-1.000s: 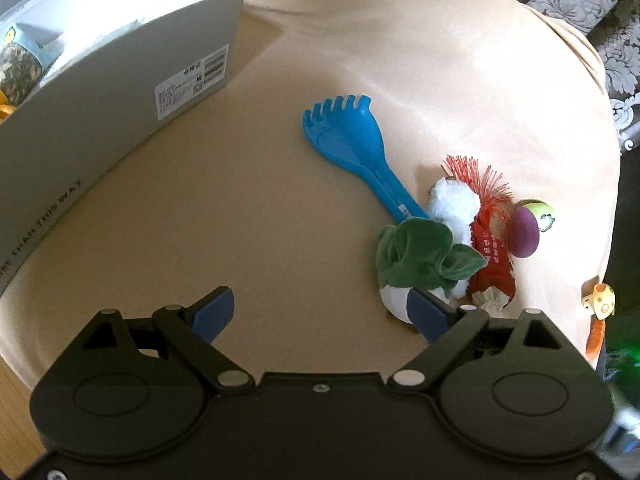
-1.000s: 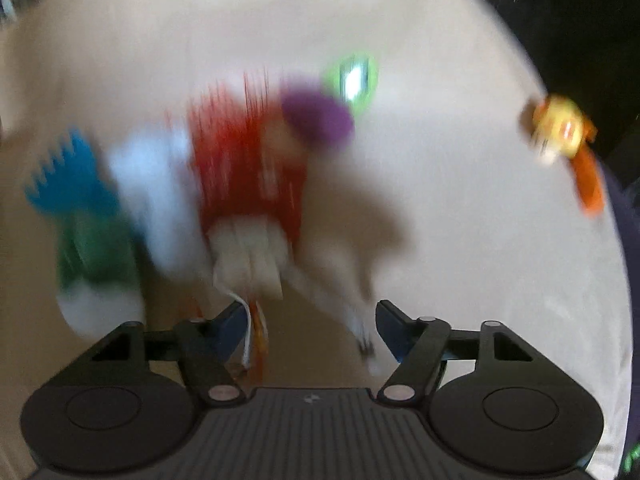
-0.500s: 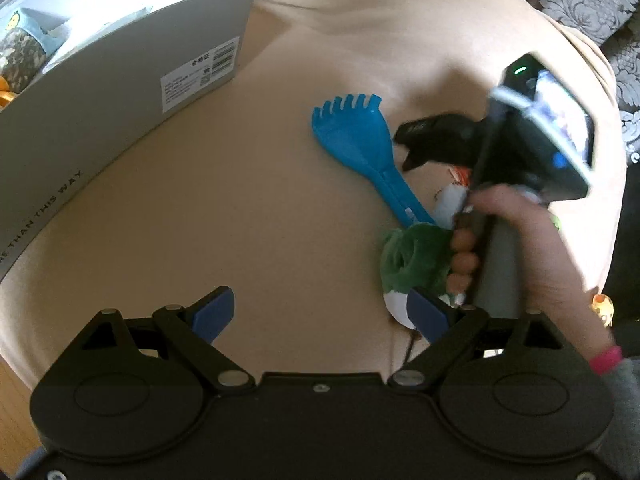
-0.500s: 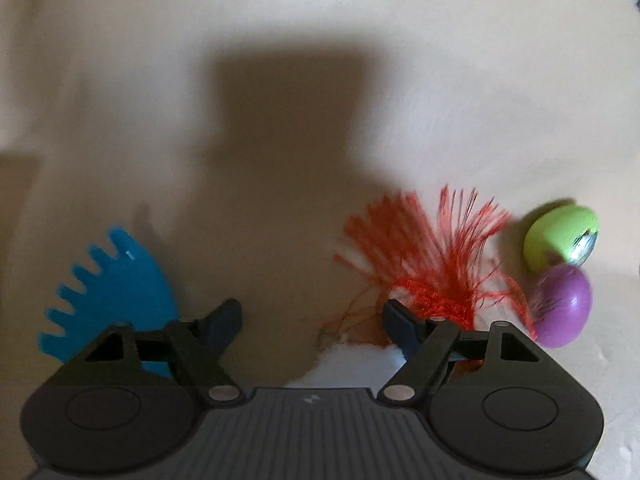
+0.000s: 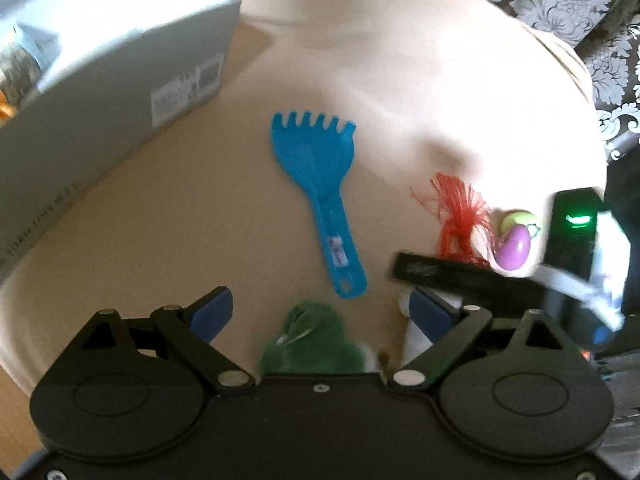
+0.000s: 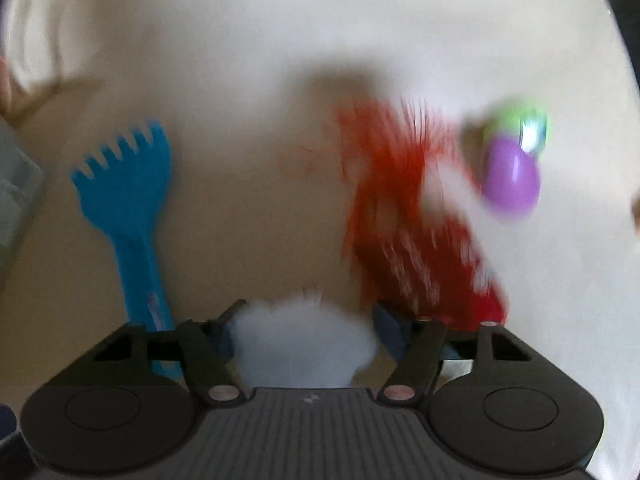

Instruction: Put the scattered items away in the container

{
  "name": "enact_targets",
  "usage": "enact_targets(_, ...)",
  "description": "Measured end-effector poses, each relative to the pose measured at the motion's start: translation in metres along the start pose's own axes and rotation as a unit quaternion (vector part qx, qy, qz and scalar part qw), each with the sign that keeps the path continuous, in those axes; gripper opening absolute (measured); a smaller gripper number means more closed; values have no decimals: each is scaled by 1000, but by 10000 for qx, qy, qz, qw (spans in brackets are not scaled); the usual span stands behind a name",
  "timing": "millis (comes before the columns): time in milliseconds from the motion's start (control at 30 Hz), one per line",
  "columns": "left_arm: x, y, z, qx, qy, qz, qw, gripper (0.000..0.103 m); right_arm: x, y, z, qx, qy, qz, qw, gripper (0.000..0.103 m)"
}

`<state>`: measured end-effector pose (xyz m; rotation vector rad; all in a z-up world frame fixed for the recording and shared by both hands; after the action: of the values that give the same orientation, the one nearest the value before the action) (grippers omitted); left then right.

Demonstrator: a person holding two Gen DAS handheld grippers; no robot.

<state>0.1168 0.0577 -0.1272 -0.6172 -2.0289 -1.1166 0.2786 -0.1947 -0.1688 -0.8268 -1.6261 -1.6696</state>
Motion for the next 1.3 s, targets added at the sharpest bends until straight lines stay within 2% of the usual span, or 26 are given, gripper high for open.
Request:
enact_targets(67, 1, 2, -1, 29, -94, -78, 9999, 92, 3, 36, -18, -376, -16, -385, 9986, 81)
enact_targets(100, 1, 3, 0, 25, -79, -97, 9999, 92, 2, 53, -33, -621, -156, -562, 9964, 82)
enact_targets(200, -1, 3, 6, 194, -19, -26, 9998, 92, -15, 98, -80, -1012, -966, -819, 9868, 82)
enact_targets(300, -6, 4, 14, 490, 19, 83, 9988, 92, -46, 122, -124, -1316, -1578, -627, 9767, 81)
enact_targets(433, -7, 2, 13, 472, 20, 112, 9988, 92, -91, 116, -164, -1504, -1989, -11, 9684, 75)
enact_targets(467, -6, 2, 11, 422, 18, 103, 9991, 92, -102, 109, -171, -1577, -1999, 224, 9668, 70)
enact_targets(500, -6, 2, 10, 374, 13, 98, 9993, 92, -112, 101, -177, -1708, -1927, 404, 9654, 70)
enact_targets(533, -4, 1, 8, 341, 9, 106, 9994, 92, -113, 98, -182, -1881, -1852, 328, 9640, 71)
enact_targets(600, -4, -1, 8, 342, 14, 154, 9993, 92, -109, 94, -186, -1969, -1721, 214, 9650, 66)
enact_targets(667, -4, -2, 10, 404, 28, 208, 9990, 92, -101, 89, -182, -1810, -1597, 246, 9701, 53)
enact_targets(733, -5, -2, 11, 461, 44, 245, 9986, 92, -90, 78, -177, -1819, -1408, 362, 9725, 48)
enact_targets(900, -3, -4, 10, 425, 80, 240, 9988, 92, -57, 37, -161, -1481, -1194, 497, 9805, 49)
enact_targets(1033, -3, -4, 8, 347, 82, 248, 9991, 92, -32, 7, -157, -1621, -940, 565, 9807, 49)
enact_targets(1133, -5, -5, 6, 281, 30, 325, 9991, 92, -4, -5, -125, -1684, -810, 588, 9806, 50)
enact_targets(1200, -7, -6, 1, 143, -51, 410, 9990, 92, 10, -20, -119, -1826, -683, 574, 9791, 57)
enact_targets(1233, -8, -8, -2, 35, -104, 481, 9988, 92, 18, -36, -109, -1910, -578, 539, 9784, 65)
enact_targets(1267, -9, -10, -5, -70, -139, 539, 9984, 92, 27, -43, -106, -2022, -522, 454, 9769, 69)
enact_targets(1300, -9, -11, -7, -167, -154, 565, 9981, 92, 54, -49, -106, -2160, -493, 303, 9747, 69)
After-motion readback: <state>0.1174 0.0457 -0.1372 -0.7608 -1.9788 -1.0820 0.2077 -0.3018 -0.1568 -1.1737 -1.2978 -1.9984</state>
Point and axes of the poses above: each gripper's, at about its wrist camera, not at the fingertips, and x roughly against the way its jaws point, z to its left, y to its top, the point moved 7 cm from there along -x, roughly the way its jaws point, and after that the axes turned 9 degrees about -z, right-handed, at the moved point
